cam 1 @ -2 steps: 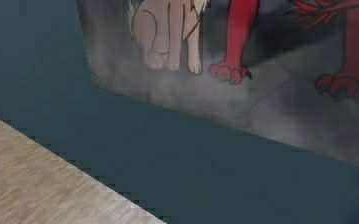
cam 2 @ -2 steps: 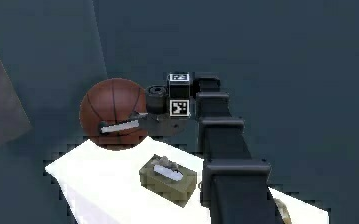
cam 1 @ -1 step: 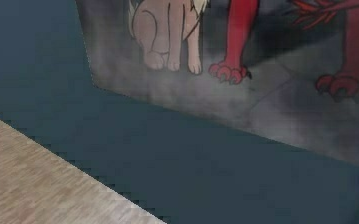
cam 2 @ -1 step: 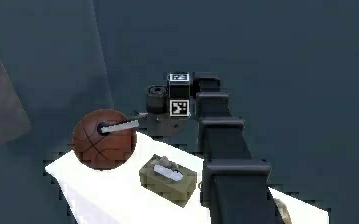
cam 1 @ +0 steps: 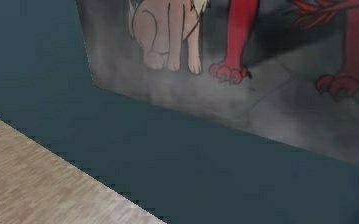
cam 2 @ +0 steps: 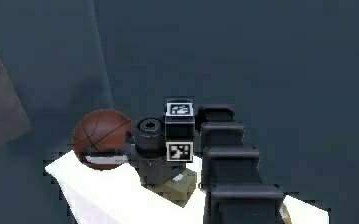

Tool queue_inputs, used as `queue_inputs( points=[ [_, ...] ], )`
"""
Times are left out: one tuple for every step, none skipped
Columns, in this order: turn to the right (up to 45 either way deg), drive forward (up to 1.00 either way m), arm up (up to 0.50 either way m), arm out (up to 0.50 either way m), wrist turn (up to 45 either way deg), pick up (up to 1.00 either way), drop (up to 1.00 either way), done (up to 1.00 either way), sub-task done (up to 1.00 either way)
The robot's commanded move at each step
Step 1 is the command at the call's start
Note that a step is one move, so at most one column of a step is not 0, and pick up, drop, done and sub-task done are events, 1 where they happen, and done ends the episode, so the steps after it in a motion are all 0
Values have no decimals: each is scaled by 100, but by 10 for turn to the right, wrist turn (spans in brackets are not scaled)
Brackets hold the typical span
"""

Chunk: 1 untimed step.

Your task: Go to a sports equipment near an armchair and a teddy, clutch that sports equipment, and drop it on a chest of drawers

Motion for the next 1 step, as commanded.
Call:
queue_inputs(
  points=[
    [0,0,0,0,0,0,0,100,0]
  ],
)
